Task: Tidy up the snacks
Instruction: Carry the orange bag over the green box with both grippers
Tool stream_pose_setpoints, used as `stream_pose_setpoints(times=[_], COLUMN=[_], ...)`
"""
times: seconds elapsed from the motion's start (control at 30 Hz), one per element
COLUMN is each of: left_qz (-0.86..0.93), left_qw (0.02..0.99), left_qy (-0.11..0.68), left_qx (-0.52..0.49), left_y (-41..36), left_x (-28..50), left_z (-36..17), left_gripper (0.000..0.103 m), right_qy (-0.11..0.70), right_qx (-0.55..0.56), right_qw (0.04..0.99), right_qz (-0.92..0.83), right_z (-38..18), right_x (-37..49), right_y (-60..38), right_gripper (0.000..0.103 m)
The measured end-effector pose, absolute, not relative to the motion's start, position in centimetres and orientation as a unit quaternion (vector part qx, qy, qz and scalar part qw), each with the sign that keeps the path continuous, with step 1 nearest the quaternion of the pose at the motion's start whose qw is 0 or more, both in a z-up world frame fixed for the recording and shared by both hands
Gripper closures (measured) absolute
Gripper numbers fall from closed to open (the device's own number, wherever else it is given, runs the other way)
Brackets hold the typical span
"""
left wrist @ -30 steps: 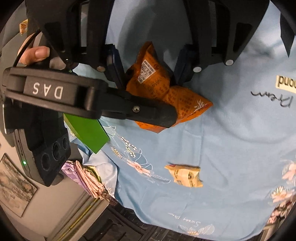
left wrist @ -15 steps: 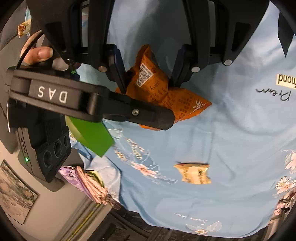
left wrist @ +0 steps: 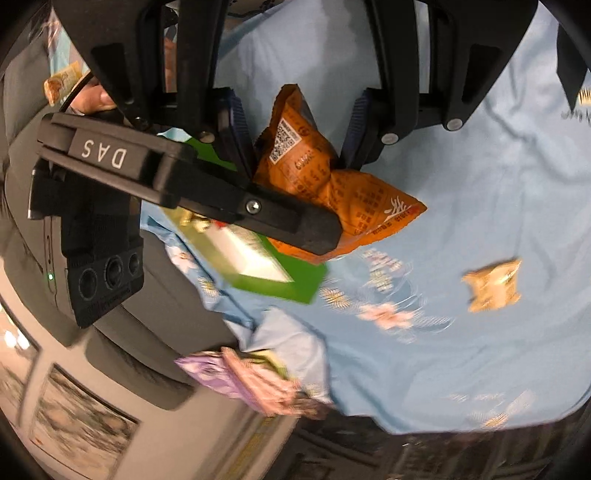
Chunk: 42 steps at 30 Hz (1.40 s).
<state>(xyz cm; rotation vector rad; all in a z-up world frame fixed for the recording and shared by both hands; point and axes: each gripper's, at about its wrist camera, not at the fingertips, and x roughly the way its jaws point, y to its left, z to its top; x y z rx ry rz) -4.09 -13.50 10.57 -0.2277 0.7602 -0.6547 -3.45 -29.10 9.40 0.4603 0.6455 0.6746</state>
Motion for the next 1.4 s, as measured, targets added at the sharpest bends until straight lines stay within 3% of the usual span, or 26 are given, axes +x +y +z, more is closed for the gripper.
stream_pose_setpoints(times=[0.23,0.9,1.23,1.4], left_qz=[-0.354,-0.405,-0.395,-0.37], left_qw=[0.856,0.812,0.833,0.865], left_qy=[0.368,0.419,0.386,0.333], left_qx=[-0.078,-0.02,-0.01,0.063], left_y=[-19.5,-30.7,-31.2,-32.3], left_x=[-3.2,-2.3,-2.7,-4.6], left_z=[12.0,9.7,8.1,7.1], left_gripper=[0.058,0.058,0.056,0.058], right_qy=[0.268,0.271,0.281,0.297], right_qx=[0.271,0.341,0.277,0.222], right_qw=[0.877,0.88,0.906,0.921], right_qz=[0.292,0.188,0.152,0.122], right_z=[9.7,6.0,5.7,5.4], right_x=[-4.5,-6.0,-6.0,-5.5], right_y=[-35.8,-46.5,-46.0,-44.7], right_gripper=[0.06,0.06,0.061,0.061])
